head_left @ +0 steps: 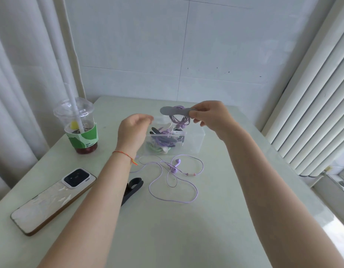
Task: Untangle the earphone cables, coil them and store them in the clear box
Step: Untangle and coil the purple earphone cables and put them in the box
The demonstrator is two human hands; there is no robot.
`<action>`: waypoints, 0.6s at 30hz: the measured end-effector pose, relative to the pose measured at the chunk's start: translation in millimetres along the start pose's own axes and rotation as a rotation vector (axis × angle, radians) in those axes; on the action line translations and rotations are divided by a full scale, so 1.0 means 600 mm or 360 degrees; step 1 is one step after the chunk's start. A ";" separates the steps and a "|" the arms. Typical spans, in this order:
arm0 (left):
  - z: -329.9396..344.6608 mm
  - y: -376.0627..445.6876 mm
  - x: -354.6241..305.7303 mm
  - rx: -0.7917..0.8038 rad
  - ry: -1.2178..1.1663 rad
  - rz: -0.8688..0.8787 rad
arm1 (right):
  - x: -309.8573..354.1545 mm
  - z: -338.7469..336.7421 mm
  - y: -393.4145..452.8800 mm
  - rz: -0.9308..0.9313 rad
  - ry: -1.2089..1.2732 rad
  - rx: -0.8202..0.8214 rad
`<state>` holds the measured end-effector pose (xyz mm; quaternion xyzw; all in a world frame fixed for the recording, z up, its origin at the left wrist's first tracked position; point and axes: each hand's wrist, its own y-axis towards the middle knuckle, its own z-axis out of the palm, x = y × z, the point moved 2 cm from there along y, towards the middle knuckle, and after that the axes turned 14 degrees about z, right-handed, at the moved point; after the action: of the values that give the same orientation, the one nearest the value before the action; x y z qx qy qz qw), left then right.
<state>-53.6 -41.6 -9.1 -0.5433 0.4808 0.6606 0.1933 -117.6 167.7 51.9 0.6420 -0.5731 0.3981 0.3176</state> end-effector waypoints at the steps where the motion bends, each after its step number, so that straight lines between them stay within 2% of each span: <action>1: -0.005 0.002 0.006 -0.0009 0.0123 0.0016 | 0.002 0.001 0.010 0.0035 0.0050 -0.0041; 3: -0.008 0.004 0.015 0.0046 0.0336 0.0005 | 0.004 0.008 0.031 0.0119 0.0127 -0.0099; 6: -0.006 0.004 0.023 0.0128 0.0445 -0.0034 | 0.002 0.036 0.057 0.0220 0.0049 -0.0067; 11: -0.011 0.006 0.023 0.0177 0.0517 -0.0056 | -0.002 0.095 0.080 0.0396 -0.0500 0.0142; 13: -0.014 0.008 0.022 0.0176 0.0512 -0.0055 | -0.003 0.110 0.085 0.0387 -0.0677 0.0153; 18: -0.016 0.007 0.023 0.0198 0.0525 -0.0056 | -0.002 0.112 0.088 0.0255 -0.0650 0.0017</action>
<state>-56.3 -55.4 -19.2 -0.6396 0.5363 0.5281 0.1565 -159.9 102.6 16.0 0.6634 -0.6726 0.2867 0.1589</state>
